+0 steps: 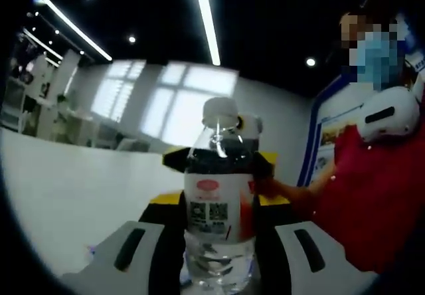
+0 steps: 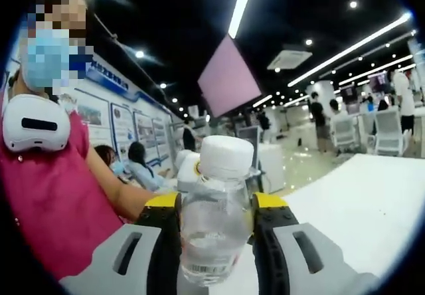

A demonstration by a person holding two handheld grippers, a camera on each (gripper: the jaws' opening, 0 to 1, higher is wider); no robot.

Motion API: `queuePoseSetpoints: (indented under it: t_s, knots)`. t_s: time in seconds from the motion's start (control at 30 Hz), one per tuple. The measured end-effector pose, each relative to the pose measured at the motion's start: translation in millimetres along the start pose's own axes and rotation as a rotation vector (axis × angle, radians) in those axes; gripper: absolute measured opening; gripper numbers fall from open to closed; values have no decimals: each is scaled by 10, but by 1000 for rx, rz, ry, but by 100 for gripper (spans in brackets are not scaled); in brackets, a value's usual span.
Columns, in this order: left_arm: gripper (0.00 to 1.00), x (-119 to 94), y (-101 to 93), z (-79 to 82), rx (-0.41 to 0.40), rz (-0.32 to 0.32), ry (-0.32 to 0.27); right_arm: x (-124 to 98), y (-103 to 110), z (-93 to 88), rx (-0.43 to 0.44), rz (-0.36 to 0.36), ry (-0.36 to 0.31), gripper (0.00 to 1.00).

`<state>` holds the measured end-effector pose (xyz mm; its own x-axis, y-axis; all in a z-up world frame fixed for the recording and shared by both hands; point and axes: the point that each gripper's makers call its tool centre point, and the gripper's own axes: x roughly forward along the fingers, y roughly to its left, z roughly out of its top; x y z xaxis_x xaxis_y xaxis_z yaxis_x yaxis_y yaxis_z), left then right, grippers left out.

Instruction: Arrange the tabletop items into an orderly group along one side of the table until the central work area is clear of visible clutter.

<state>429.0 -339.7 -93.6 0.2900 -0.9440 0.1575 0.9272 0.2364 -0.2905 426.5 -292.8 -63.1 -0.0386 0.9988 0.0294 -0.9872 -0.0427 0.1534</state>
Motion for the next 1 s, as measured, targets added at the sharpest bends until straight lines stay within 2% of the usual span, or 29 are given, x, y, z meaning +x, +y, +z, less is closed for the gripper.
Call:
queuePoseSetpoints:
  t_s: [0.13,0.43,0.7,0.87,1.0]
  knots:
    - [37,12,-6,-42,4,-9,29,-5,8,-32,-11,-2,19,39]
    - [38,51,-38,-23,-9,-27,28,-39,19,9,-12,-8,16,37]
    - [38,59,-64,-64,-9,-44,69,-47,38,-6,-13,-7,31,37]
    - [38,27,-52,-103,-6,-38,91,-103,43,38,7,-4,18,34]
    - [37,16,-28,-89,-15,-26,74,-141,38,38,2,-7,19,34]
